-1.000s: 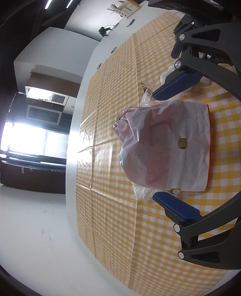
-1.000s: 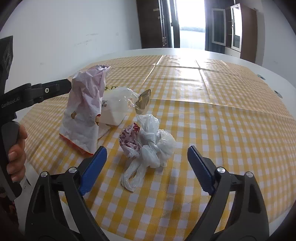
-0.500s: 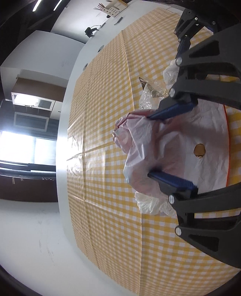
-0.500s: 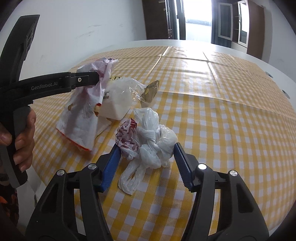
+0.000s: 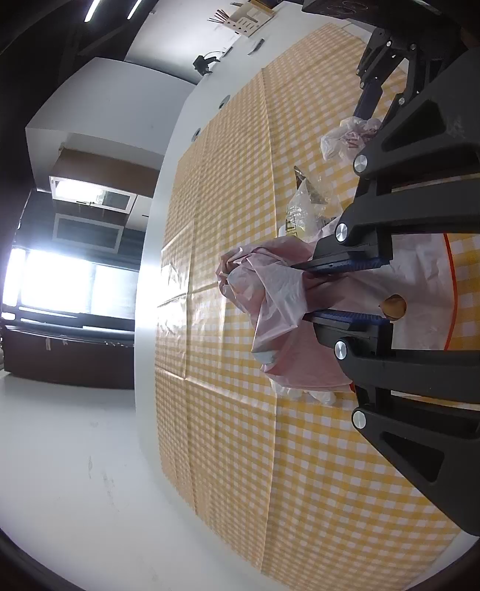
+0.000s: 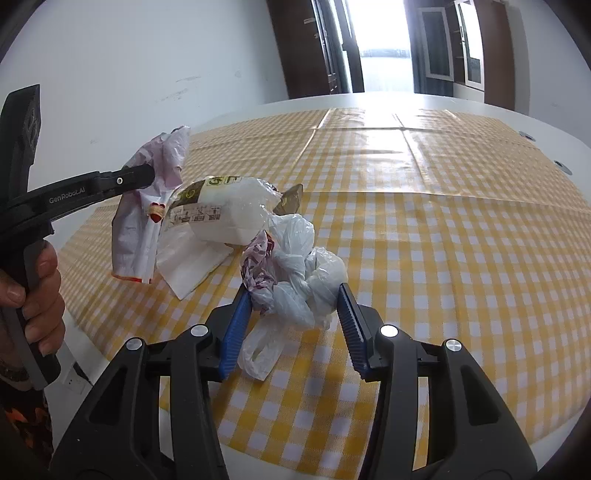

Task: Collect trash
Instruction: 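Grasp the white-pink paper bag with the left gripper while the right gripper grasps the white plastic bag, then carry the paper bag and plastic bag down over the blue wastebasket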

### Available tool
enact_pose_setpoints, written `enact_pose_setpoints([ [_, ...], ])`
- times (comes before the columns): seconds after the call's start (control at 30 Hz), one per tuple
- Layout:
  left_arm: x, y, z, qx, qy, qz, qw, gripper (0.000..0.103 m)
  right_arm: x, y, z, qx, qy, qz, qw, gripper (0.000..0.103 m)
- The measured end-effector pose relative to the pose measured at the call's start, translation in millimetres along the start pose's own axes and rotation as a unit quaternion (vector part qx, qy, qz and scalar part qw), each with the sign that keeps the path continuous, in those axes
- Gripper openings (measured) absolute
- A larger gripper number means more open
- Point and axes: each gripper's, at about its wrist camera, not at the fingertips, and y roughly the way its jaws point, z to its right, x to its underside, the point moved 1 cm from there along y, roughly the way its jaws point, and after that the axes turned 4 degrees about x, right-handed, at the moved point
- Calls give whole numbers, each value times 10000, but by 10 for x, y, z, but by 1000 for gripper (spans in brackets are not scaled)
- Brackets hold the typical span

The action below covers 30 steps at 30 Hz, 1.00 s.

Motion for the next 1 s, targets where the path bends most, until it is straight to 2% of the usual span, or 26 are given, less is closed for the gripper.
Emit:
enact_pose_setpoints([
  [0.27,242,-415,153,-337,184,254,9989,15,153,-296,-116,-8,-158,406,9990,44],
  [0.73,594,-1095,405,-263,305,474,9981,15,550,-758,-254,-207,-231,539,9981,44],
  [1.0,930,-1421,524,-147,389,486,9980,14,877,-999,-312,-298,-393,531,9974,44],
])
